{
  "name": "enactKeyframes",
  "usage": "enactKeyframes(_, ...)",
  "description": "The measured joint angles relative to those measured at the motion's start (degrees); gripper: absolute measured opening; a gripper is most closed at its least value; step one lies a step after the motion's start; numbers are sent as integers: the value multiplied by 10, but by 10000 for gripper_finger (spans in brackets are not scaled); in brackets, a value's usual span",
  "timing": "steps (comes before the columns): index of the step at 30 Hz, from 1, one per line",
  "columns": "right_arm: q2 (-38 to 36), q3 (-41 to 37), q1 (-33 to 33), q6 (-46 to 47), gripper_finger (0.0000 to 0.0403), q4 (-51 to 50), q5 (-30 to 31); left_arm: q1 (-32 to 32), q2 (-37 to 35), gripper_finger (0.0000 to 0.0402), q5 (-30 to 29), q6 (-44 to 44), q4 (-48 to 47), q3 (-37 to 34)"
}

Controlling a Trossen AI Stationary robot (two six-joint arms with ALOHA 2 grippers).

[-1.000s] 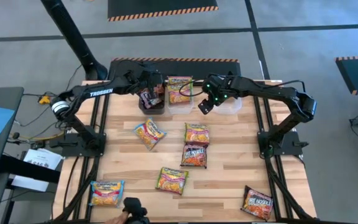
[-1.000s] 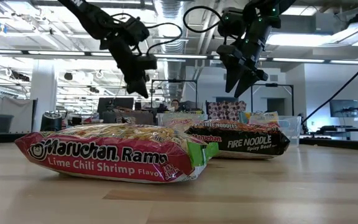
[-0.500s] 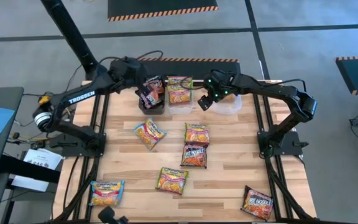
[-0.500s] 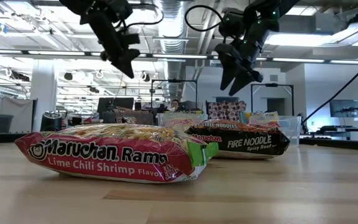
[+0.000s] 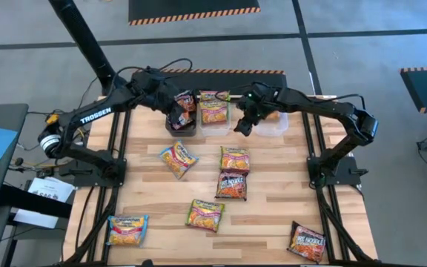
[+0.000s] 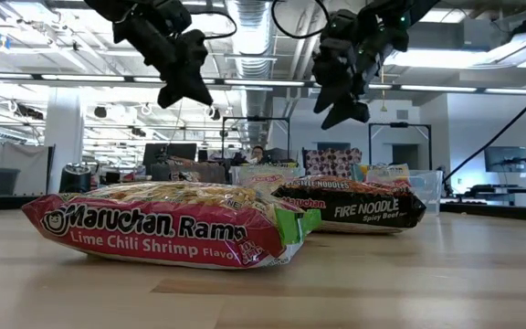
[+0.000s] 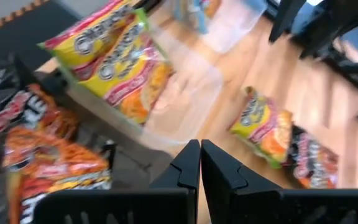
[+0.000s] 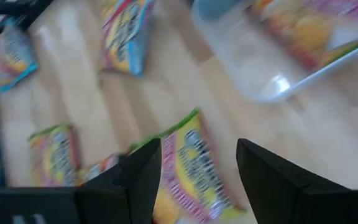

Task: Sort Maruchan noodles
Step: Put the green noodle pack into the left transparent bin

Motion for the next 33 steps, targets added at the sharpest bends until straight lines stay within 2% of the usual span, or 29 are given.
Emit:
enactKeyframes(4, 0, 0, 4, -33, 240, -43, -43, -4, -12, 0, 5, -4, -6, 0)
enactKeyframes(13, 0, 0, 53, -164, 240, -107, -51, -12, -46, 0, 5, -9, 8, 0)
enactKeyframes(21, 0, 0, 120, -246, 240, -106, 34, -23, -69, 0, 5, -23, 28, 0)
enactKeyframes(26, 5, 0, 156, -227, 240, -97, 72, -31, -75, 0, 11, -20, 25, 0)
enactKeyframes(33, 66, 0, 187, -184, 240, -97, 101, -41, -84, 0, 53, -27, 14, 0)
